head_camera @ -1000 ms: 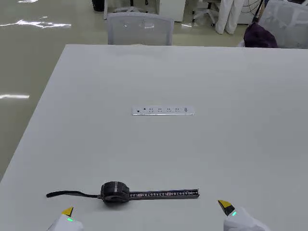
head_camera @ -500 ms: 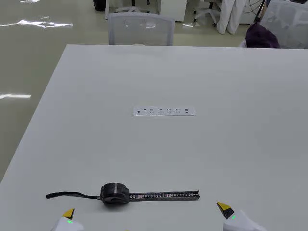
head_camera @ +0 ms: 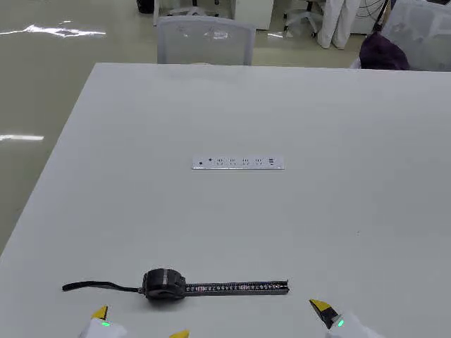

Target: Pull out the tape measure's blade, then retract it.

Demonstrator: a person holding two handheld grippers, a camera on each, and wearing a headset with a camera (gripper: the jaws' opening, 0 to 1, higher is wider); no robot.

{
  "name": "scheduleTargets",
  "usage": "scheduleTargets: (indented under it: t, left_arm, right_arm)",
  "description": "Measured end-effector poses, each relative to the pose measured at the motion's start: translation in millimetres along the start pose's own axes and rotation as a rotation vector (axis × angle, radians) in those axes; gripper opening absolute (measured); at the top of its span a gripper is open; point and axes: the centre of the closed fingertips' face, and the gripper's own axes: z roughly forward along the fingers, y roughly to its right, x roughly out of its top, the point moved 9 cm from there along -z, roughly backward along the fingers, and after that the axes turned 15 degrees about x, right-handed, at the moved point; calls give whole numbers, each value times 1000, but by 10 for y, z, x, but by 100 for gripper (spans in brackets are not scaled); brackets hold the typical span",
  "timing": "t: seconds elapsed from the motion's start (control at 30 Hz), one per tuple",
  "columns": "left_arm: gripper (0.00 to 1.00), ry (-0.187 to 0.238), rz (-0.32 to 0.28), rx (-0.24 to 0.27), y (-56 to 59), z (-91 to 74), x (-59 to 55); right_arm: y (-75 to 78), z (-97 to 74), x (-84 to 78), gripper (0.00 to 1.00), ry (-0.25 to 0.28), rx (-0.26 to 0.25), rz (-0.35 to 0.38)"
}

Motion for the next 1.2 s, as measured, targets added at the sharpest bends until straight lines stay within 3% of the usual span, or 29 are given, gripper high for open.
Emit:
scheduleTargets:
  t: [0.37,0.57,1.2]
  left_arm:
    - [99,6,-48,32,60,138,-49]
    - [99,-3,-91,54,77,251,-68]
    - [95,-7,-125,99,197,594,-34]
  right_arm:
    - [151,43,-24,77,-50,72,-142]
    - [279,52,-30,72,-55,96,-177]
    - [774,189,-46,55,-126,237,-278]
